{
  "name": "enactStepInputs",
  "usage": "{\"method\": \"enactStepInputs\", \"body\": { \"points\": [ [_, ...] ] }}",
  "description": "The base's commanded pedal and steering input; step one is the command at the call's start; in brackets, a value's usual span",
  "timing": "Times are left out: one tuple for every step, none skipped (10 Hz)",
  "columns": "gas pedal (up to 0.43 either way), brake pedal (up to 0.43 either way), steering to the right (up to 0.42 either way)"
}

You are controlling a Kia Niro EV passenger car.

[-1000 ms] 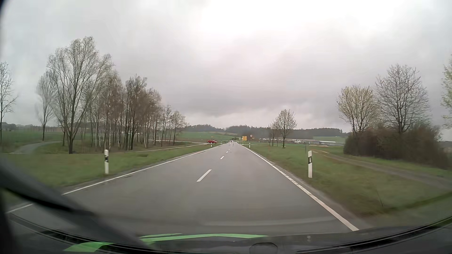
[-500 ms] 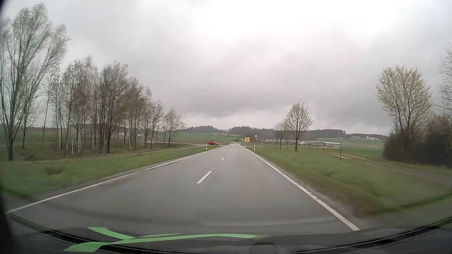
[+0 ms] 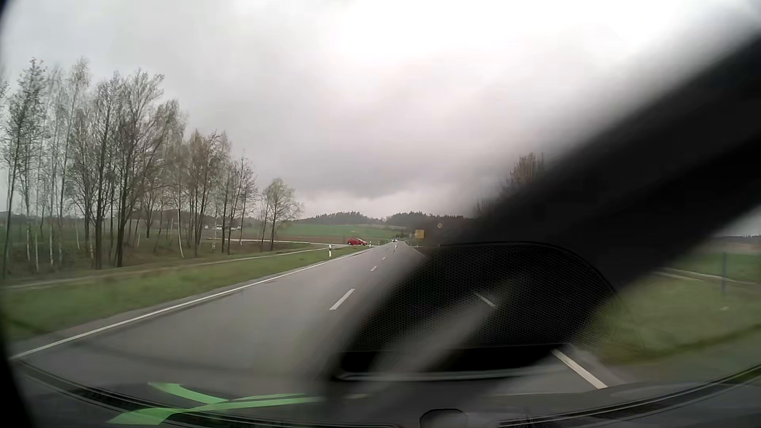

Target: Follow the waypoints while adhering to traffic rules and regulations

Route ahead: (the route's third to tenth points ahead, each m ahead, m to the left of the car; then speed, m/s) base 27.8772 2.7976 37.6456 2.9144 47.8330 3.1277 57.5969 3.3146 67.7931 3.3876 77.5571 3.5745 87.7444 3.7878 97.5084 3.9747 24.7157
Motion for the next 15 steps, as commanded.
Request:
{"method": "enactStepInputs", "body": {
  "points": [
    [0.118, 0.000, -0.003],
    [0.098, 0.000, -0.003],
    [0.059, 0.000, -0.003],
    [0.039, 0.000, -0.003],
    [0.028, 0.000, -0.003],
    [0.000, 0.000, -0.003],
    [0.000, 0.000, -0.003],
    [0.000, 0.000, -0.003],
    [0.000, 0.000, -0.002],
    [0.000, 0.000, -0.002],
    [0.000, 0.000, -0.002],
    [0.000, 0.000, -0.002],
    [0.059, 0.000, -0.002],
    [0.067, 0.000, -0.001],
    [0.067, 0.000, 0.001]
  ]
}}
